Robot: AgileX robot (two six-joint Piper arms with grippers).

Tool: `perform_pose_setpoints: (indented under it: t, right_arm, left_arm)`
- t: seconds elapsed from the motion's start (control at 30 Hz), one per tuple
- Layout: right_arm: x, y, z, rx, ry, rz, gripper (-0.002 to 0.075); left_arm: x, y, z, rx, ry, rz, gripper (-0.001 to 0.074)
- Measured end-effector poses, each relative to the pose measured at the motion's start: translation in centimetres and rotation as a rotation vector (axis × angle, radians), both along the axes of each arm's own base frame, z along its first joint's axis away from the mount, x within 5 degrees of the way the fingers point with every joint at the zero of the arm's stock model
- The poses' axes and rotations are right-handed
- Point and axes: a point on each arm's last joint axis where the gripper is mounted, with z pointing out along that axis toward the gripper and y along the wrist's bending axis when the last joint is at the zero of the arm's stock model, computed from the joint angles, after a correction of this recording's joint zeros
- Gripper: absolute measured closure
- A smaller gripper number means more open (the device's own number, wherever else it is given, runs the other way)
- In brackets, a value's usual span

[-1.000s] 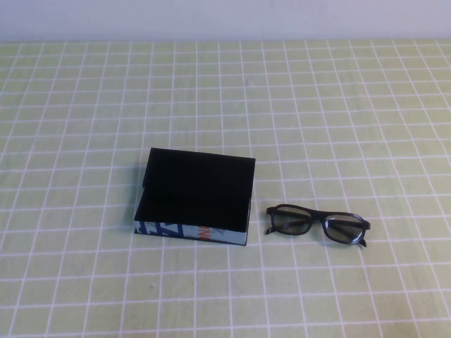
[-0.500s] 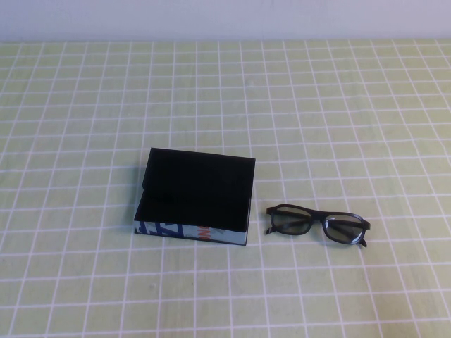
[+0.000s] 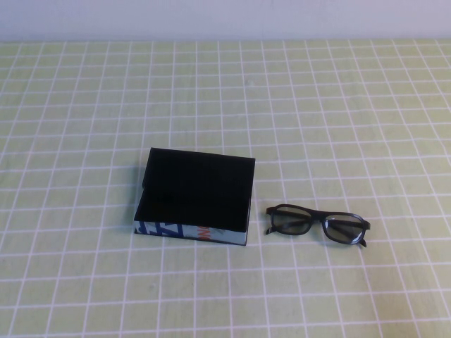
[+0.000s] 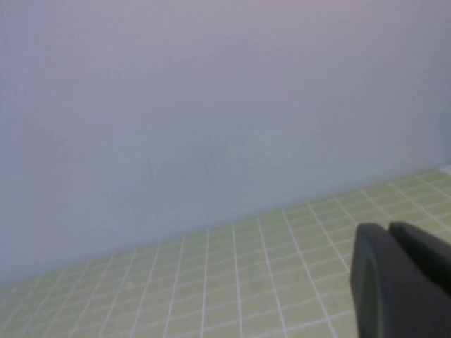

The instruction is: Return glasses to glasses case

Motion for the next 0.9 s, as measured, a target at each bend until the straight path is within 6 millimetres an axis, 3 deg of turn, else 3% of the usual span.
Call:
perform_pose_setpoints:
  t: [0.17,0.27,0.43,0.63,0.77,0.9]
  right_arm:
    - [-0.2,-0.4,0.8,0.074,-0.063,-0.032,0.0743]
    - [-0.6,-0.5,2.9,0.092,-0.132,-0.035,0.0743]
    - [-2.6,-0.8,8.7,0.116,-0.324,-0.039,0.0743]
    - [-5.7,-0.3,15.9,0.105,-0.431,0.051,0.0743]
    - [-4.0,0.8,19.4,0.054,-0.285,0.148,0.0743]
    - [1.1,2.2,20.7,-0.003,-0.027,0.231,0.0743]
  left_arm:
    - [-0.4,0.1,1.2,-0.245,-0.115,-0.069,0.0738]
    - [-1.2,0.1,2.9,-0.347,-0.305,-0.137,0.0738]
    - [-2.6,0.2,5.4,-0.42,-0.502,-0.212,0.0738]
    - [-4.6,0.4,11.6,-0.524,-0.443,-0.246,0.0738]
    - [-5.0,0.6,15.3,-0.53,-0.282,-0.194,0.0738]
    - [-3.9,0.6,17.1,-0.444,-0.001,-0.077,0.0738]
